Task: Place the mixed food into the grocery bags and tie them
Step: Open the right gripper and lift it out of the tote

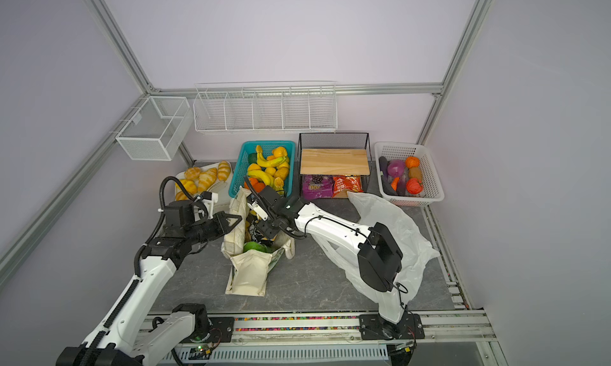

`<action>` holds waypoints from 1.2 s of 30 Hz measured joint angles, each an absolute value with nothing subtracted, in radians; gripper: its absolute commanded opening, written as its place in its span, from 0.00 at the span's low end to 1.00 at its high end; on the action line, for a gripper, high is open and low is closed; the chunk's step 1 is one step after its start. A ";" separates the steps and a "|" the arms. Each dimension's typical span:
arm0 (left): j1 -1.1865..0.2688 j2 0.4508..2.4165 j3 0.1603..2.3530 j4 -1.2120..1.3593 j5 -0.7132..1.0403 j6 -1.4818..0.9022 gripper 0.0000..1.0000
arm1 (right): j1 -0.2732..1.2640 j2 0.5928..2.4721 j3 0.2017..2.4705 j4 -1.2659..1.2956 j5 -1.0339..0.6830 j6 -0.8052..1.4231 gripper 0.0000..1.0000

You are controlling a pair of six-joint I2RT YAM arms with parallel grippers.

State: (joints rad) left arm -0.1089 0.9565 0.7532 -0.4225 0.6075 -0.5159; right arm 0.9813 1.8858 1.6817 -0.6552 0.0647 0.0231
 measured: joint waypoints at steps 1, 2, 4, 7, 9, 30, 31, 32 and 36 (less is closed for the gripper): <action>-0.109 0.957 0.753 -0.427 0.599 -0.513 0.00 | 0.981 1.846 1.658 -0.655 0.058 0.022 0.72; -0.108 0.956 0.753 -0.430 0.592 -0.510 0.00 | 0.981 1.795 1.633 -0.653 0.048 0.021 0.74; -0.106 0.956 0.753 -0.433 0.579 -0.507 0.00 | 0.978 1.699 1.591 -0.647 0.030 0.021 0.79; -0.105 0.956 0.753 -0.436 0.569 -0.503 0.00 | 0.963 1.568 1.549 -0.626 0.009 0.023 0.83; -0.105 0.956 0.753 -0.437 0.568 -0.503 0.00 | 0.942 1.506 1.522 -0.611 0.009 0.030 0.83; -0.115 1.028 0.859 -0.438 0.584 -0.542 0.00 | 0.872 1.587 1.484 -0.620 0.029 0.200 0.06; -0.123 1.039 0.875 -0.439 0.583 -0.543 0.00 | 0.872 1.562 1.484 -0.623 0.030 0.200 0.06; -0.128 1.051 0.889 -0.437 0.580 -0.542 0.00 | 0.872 1.541 1.484 -0.625 0.029 0.200 0.06; -0.147 1.138 0.976 -0.435 0.572 -0.540 0.00 | 0.872 1.492 1.484 -0.630 0.023 0.203 0.07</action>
